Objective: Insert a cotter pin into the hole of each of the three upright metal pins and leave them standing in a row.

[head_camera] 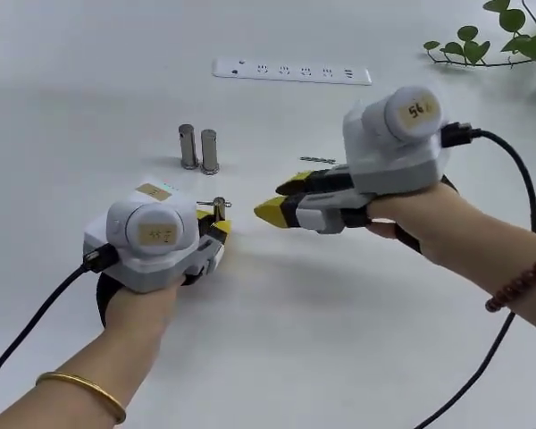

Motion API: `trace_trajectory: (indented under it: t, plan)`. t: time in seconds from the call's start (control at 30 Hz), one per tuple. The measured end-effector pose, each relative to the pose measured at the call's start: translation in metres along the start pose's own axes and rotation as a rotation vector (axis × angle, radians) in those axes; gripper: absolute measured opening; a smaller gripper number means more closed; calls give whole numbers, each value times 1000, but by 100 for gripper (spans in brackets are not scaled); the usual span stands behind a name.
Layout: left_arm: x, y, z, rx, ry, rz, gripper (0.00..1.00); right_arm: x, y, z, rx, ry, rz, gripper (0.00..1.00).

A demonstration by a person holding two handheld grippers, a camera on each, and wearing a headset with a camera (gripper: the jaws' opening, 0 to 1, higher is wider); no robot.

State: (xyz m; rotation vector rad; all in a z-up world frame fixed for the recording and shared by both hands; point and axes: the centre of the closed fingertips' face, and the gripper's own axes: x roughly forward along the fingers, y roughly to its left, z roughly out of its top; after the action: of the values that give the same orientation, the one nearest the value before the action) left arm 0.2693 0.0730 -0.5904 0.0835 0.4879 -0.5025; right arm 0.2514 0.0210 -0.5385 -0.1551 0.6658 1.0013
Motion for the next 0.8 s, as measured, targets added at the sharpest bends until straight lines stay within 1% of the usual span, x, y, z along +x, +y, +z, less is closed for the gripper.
trace_trajectory:
  t: [0.1,0.17,0.27,0.47,0.67,0.8]
  plan:
    - [0,1,0,3,-2,7,6,-1,-3,-3,8,-30,-9,22]
    - [0,1,0,2,-3,11,6,-4,-1,-6,7,-38,-21,23]
    - [0,1,1,7,-4,13,6,-4,0,-5,27,-66,-23,24]
    - [-2,1,1,14,-5,15,6,-6,0,-7,32,-76,-29,26]
    - [-4,6,1,10,-13,22,5,-8,-3,-8,37,-92,-42,34]
    - [-3,12,2,8,-20,29,5,-10,-5,-8,31,-101,-55,43]
